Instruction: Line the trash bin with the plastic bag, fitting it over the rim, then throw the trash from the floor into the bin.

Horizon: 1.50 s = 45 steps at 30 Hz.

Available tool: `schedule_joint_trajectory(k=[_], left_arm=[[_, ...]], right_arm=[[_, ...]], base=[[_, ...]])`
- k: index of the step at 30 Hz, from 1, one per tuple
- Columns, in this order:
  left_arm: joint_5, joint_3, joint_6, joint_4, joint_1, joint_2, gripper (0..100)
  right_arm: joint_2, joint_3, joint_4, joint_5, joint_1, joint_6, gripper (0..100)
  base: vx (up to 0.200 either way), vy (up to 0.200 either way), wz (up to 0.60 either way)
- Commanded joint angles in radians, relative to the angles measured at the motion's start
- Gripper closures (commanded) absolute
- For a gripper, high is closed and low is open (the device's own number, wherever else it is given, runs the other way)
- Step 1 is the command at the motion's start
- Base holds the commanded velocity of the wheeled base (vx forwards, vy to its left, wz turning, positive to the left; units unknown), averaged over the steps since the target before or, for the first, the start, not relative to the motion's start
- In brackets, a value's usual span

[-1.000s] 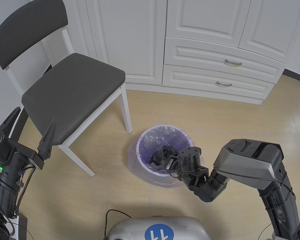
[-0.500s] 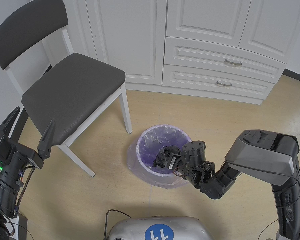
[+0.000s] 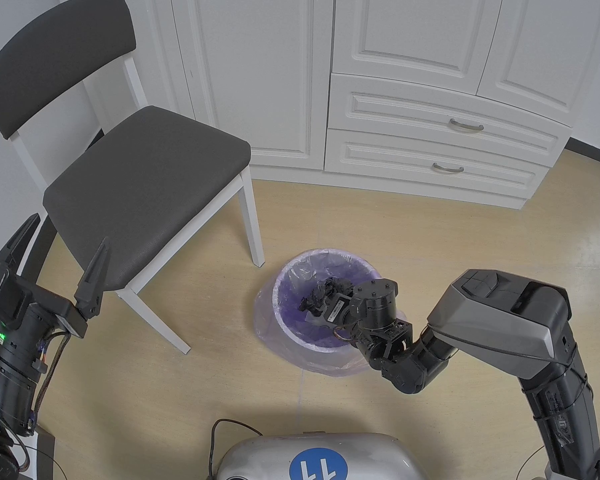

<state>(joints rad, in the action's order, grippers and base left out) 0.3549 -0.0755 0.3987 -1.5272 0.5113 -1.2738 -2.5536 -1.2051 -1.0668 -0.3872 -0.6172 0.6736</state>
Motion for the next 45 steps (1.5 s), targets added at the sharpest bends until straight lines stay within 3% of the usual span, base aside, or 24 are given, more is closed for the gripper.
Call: schedule_joint_trajectory(k=[1,16,17,35,45], left_arm=[[-0.001,0.0,0.0,-0.001,0.0,-0.001,0],[-0.001,0.0,0.0,-0.001,0.0,-0.001,0],[-0.001,0.0,0.0,-0.001,0.0,-0.001,0],[-0.001,0.0,0.0,-0.001,0.0,-0.002,0],[-0.001,0.002,0.0,-0.001,0.0,-0.002,0]], right_arm=[[-0.014,-0.005,-0.036,-0.004,0.019,0.003,100],[-0.022,0.042,-0.047,0.005,-0.002,-0.008,100],[-0.022,0.042,-0.045,0.005,-0.004,-0.009,0],[0.276,0.167,-0.14,0.01,-0.029,-0.012,0],[0.128,0.093,-0.139,0.028,0.01,0.023,0]], base=[[0.0,0.0,0.0],[0.0,0.0,0.0],[0.0,0.0,0.0],[0.0,0.0,0.0],[0.0,0.0,0.0]])
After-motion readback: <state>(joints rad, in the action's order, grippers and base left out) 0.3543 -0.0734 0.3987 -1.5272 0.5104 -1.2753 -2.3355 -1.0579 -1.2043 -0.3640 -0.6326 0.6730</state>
